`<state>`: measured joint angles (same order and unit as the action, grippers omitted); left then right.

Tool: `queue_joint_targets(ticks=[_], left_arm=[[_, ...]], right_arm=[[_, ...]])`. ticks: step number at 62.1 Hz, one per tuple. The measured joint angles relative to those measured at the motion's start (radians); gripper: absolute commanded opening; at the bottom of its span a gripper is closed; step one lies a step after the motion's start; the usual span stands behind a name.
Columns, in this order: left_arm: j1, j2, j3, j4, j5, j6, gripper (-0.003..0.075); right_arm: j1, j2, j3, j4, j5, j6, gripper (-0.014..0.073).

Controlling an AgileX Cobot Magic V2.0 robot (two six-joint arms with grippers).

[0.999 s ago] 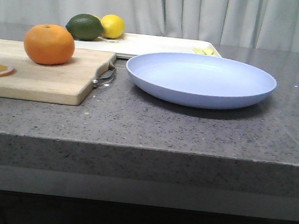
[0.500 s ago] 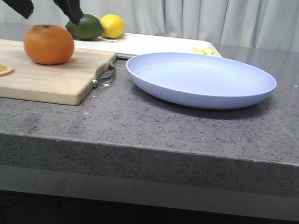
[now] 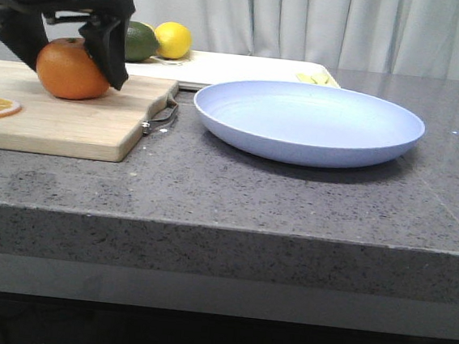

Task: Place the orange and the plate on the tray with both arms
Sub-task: 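Lower the left gripper onto the orange on the cutting board and grasp it, then carry the orange with the left gripper over the blue plate and lower it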

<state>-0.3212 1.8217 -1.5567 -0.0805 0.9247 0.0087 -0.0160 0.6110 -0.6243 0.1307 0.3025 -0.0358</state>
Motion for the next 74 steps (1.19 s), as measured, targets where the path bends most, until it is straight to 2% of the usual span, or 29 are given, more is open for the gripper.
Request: queue_joint_targets(ticks=[4, 14, 23, 36, 53, 65, 70, 74], left_arm=[[0.0, 0.007, 0.0, 0.0, 0.002, 0.0, 0.0514], [0.0, 0.009, -0.011, 0.0, 0.01, 0.001, 0.0272], [-0.004, 0.009, -0.066, 0.0, 0.027, 0.002, 0.0178], [-0.076, 0.009, -0.185, 0.0, 0.04, 0.005, 0.0171], [-0.3, 0.062, -0.221, -0.008, -0.131, 0.007, 0.0171], [-0.388, 0.165, -0.221, -0.012, -0.22, 0.007, 0.0176], [-0.399, 0.198, -0.221, -0.012, -0.233, 0.007, 0.0218], [-0.399, 0.214, -0.221, -0.012, -0.235, 0.009, 0.0298]], right_arm=[[0.0, 0.0, 0.0, 0.0, 0.0, 0.0, 0.0643], [0.0, 0.0, 0.0, 0.0, 0.0, 0.0, 0.0643], [0.0, 0.0, 0.0, 0.0, 0.0, 0.0, 0.0643], [0.0, 0.0, 0.0, 0.0, 0.0, 0.0, 0.0643], [0.0, 0.0, 0.0, 0.0, 0.0, 0.0, 0.0643], [0.0, 0.0, 0.0, 0.0, 0.0, 0.0, 0.0643], [0.0, 0.0, 0.0, 0.0, 0.0, 0.0, 0.0643], [0.0, 0.0, 0.0, 0.0, 0.0, 0.0, 0.0643]])
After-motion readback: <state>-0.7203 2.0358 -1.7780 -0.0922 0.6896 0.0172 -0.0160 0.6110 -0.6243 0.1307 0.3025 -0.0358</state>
